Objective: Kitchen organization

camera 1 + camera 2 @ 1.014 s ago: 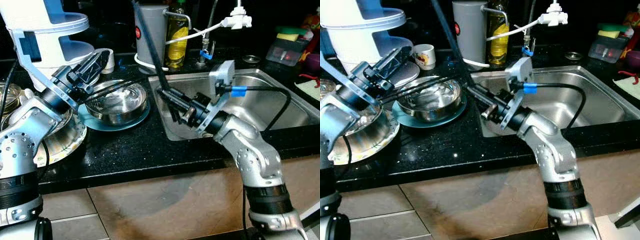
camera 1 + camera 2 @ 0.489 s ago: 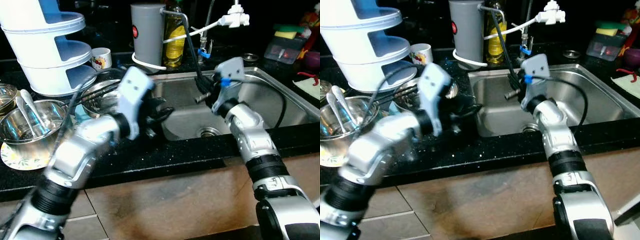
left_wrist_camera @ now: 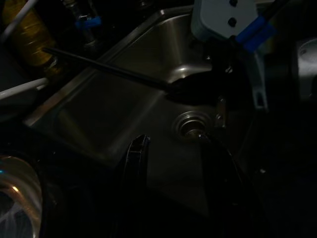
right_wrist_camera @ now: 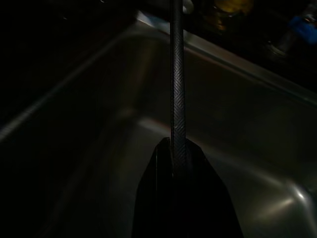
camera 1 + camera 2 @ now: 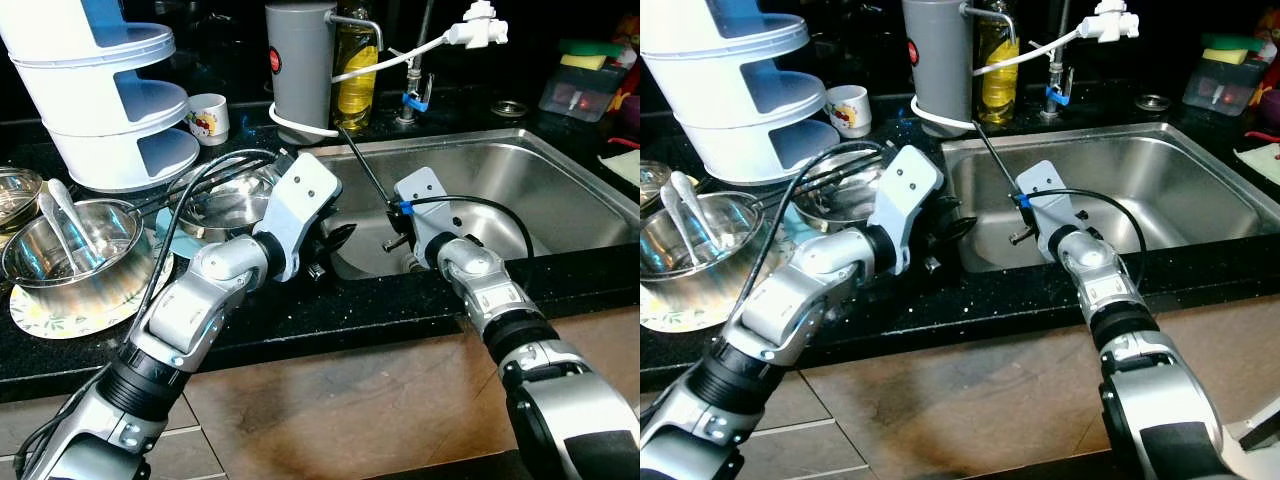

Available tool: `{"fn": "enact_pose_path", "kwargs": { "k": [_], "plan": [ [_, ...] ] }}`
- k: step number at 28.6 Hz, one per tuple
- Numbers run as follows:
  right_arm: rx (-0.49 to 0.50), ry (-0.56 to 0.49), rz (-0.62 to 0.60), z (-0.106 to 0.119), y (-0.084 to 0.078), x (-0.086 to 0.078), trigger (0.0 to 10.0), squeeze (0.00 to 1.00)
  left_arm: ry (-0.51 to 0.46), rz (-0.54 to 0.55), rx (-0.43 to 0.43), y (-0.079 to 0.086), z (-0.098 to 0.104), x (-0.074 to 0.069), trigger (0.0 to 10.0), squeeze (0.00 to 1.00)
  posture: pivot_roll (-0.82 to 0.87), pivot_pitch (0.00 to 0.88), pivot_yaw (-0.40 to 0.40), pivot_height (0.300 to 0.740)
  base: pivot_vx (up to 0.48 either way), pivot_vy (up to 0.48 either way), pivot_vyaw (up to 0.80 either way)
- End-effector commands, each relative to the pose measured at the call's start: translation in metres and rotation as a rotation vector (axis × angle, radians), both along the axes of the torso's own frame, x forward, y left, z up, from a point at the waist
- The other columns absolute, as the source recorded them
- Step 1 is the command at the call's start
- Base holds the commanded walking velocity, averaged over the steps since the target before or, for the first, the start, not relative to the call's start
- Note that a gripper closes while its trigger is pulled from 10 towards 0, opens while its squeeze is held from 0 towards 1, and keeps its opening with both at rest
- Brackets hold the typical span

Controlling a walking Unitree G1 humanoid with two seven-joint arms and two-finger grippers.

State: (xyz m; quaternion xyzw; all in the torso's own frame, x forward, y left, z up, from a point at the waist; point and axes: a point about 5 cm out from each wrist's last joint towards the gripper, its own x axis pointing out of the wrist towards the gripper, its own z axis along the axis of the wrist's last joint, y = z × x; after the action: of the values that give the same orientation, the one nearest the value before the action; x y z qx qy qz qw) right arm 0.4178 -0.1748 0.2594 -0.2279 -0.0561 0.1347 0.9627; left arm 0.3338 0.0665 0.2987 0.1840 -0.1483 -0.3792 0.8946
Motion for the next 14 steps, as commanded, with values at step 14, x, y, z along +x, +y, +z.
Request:
{"fn": "enact_pose_path", "kwargs": {
  "k": [14],
  "plan": [
    [-0.124,0.122,-0.093,-0.017,-0.017,0.002,10.0,0.0,-0.024,-0.027,0.064,-0.005,-0.006,-0.001,10.0,0.0,0.05,0.188,0.033,0.74,0.0,0.0,0.0]
  ]
}}
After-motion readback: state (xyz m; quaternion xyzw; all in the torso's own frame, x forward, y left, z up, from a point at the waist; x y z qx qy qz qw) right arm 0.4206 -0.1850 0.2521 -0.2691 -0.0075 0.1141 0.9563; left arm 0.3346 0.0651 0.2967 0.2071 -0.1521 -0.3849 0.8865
